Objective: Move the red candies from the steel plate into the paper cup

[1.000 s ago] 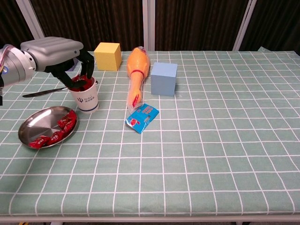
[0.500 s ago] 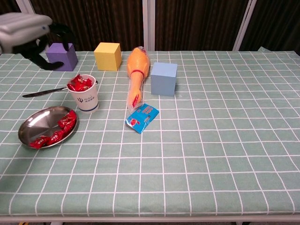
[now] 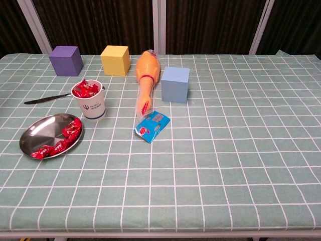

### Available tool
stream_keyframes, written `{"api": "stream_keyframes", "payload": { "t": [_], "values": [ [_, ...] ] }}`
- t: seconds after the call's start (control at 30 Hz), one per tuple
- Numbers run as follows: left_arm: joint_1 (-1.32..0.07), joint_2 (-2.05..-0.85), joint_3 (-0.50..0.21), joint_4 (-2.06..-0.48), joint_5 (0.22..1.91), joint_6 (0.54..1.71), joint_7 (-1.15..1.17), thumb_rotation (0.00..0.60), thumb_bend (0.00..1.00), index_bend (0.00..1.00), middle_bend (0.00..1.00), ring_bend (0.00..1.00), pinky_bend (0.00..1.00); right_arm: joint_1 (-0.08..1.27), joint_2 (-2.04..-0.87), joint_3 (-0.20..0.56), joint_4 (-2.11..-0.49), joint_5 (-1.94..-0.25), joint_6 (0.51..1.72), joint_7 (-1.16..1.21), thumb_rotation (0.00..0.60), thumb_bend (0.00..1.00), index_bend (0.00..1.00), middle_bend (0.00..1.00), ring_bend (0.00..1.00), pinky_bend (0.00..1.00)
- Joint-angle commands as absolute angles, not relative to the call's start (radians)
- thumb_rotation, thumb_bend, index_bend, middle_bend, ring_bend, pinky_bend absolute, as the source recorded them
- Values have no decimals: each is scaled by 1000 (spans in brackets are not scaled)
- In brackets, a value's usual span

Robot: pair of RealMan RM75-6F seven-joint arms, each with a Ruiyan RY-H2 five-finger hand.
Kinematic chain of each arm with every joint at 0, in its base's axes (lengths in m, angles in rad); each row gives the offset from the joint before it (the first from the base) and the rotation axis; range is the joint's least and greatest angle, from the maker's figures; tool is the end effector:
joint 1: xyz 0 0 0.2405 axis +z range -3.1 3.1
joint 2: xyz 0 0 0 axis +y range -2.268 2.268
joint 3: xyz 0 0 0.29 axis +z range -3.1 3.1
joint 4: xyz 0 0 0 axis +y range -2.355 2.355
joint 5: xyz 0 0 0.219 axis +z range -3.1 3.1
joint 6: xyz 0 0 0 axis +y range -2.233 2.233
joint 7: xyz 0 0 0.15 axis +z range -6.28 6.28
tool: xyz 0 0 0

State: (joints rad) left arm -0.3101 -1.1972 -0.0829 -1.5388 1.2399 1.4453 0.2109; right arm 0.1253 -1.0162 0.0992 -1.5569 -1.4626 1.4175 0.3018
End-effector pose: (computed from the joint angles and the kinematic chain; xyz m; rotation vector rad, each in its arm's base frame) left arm -0.3357 0.2754 0.1585 -1.3433 -0.7486 -0.7949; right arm -0.3576 -0.2170 0.2114 1.3109 -1.0112 1.0295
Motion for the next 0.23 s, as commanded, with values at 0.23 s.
{"api": "stream_keyframes", "payload": {
  "t": [0.23],
  "values": [
    [-172, -1172, -7, -1599, 1314, 1572, 221, 600, 316, 290, 244, 187, 281, 88, -1032, 91, -1568, -1465, 1472, 278, 600, 200, 27, 86, 0, 78]
  ]
}}
